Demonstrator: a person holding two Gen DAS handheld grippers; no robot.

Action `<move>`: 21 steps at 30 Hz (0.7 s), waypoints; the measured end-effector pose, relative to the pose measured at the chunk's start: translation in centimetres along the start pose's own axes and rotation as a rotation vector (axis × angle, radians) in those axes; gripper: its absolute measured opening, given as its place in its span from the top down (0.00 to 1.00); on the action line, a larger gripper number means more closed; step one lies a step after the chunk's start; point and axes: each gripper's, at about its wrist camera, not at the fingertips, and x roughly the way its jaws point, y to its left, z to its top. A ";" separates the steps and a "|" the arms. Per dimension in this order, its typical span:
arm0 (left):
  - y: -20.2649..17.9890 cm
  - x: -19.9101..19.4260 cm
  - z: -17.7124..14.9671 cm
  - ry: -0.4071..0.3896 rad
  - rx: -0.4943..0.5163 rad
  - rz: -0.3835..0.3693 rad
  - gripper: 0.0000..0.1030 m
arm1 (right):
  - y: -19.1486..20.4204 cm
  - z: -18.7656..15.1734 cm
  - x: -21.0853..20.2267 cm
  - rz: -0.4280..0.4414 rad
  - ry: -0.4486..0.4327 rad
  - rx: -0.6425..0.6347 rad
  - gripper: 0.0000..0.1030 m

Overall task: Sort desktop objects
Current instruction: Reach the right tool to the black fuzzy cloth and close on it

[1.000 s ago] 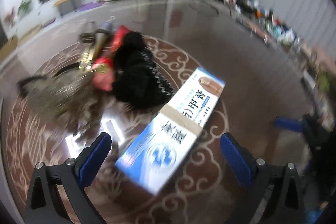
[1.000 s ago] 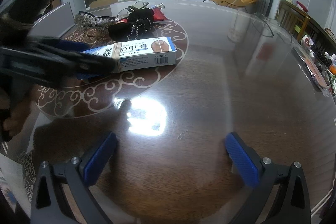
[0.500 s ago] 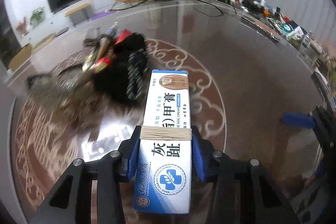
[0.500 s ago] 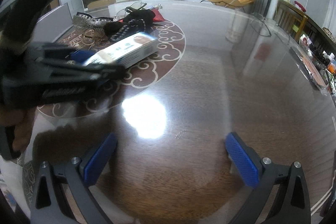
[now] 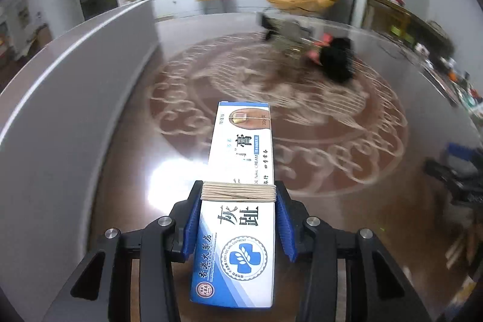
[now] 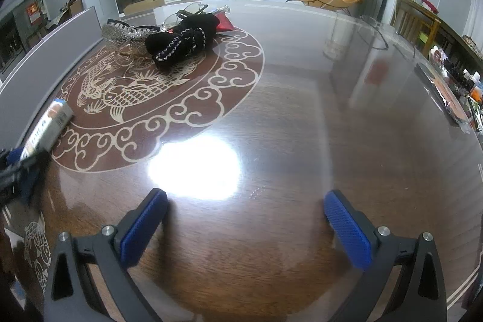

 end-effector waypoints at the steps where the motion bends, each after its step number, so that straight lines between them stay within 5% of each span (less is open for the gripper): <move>1: 0.5 0.2 0.2 0.000 -0.008 -0.001 0.57 | 0.0 0.1 0.1 0.003 0.003 -0.001 0.00; 6: 0.5 0.5 0.5 0.000 -0.007 -0.005 0.57 | 0.2 4.9 1.6 0.217 -0.009 0.112 0.00; 13: 0.4 0.5 0.4 -0.001 -0.005 -0.002 0.57 | 4.5 15.1 8.0 0.217 0.017 0.104 0.03; 15: 0.4 0.3 0.3 -0.001 -0.006 -0.003 0.57 | 5.3 16.1 10.4 0.202 0.100 0.083 0.11; 19: 0.4 0.3 0.3 -0.001 -0.006 -0.003 0.57 | 6.4 16.1 9.8 0.175 0.072 -0.021 0.46; 21: 0.3 0.6 0.5 -0.001 -0.007 -0.004 0.57 | 6.4 15.2 8.8 0.181 0.049 -0.064 0.49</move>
